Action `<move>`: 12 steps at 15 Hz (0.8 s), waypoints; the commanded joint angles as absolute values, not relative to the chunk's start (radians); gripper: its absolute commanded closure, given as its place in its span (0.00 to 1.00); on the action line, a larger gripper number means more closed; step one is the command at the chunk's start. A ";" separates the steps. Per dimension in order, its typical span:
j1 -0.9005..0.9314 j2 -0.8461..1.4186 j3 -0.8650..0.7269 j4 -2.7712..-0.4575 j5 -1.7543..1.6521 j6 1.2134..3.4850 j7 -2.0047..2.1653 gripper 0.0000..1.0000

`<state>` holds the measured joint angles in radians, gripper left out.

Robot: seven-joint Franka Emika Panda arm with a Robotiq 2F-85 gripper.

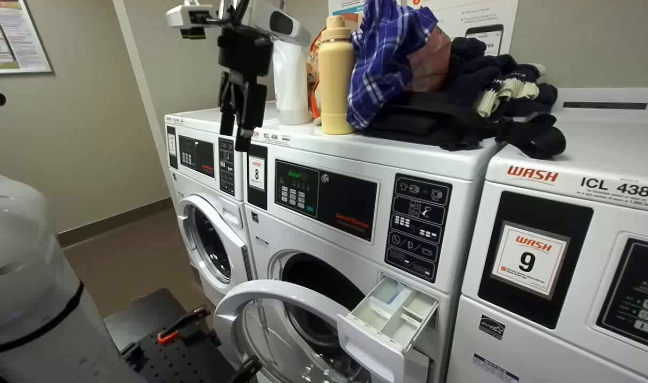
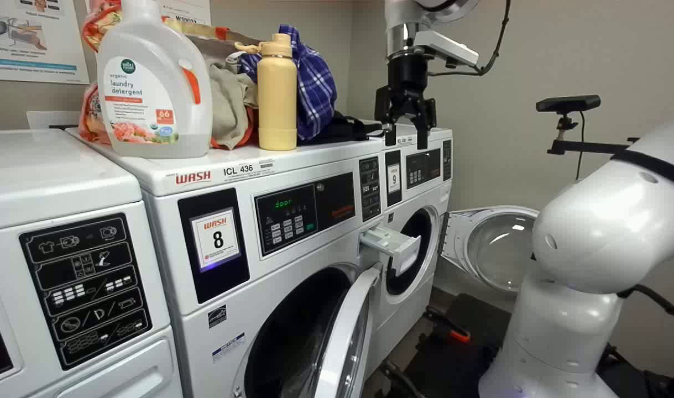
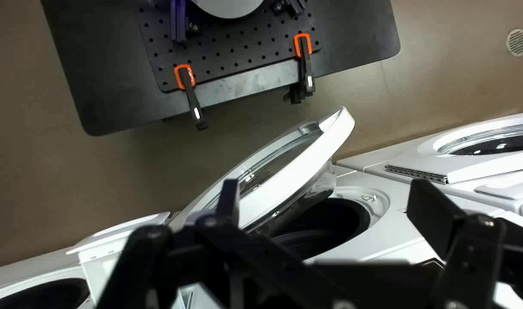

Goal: Remove the trousers from the bag, move the bottle to the machine on the left, and then close the washing machine

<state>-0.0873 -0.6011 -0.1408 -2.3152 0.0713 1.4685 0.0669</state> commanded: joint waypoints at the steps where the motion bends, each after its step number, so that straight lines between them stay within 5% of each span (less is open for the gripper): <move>1: -0.106 -0.599 -0.127 -2.313 0.077 1.466 0.058 0.00; 12: -0.170 -0.573 -0.119 -2.050 0.364 1.662 0.317 0.00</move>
<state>-0.1500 -0.6013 -0.1400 -2.1332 0.3020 1.5945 0.2437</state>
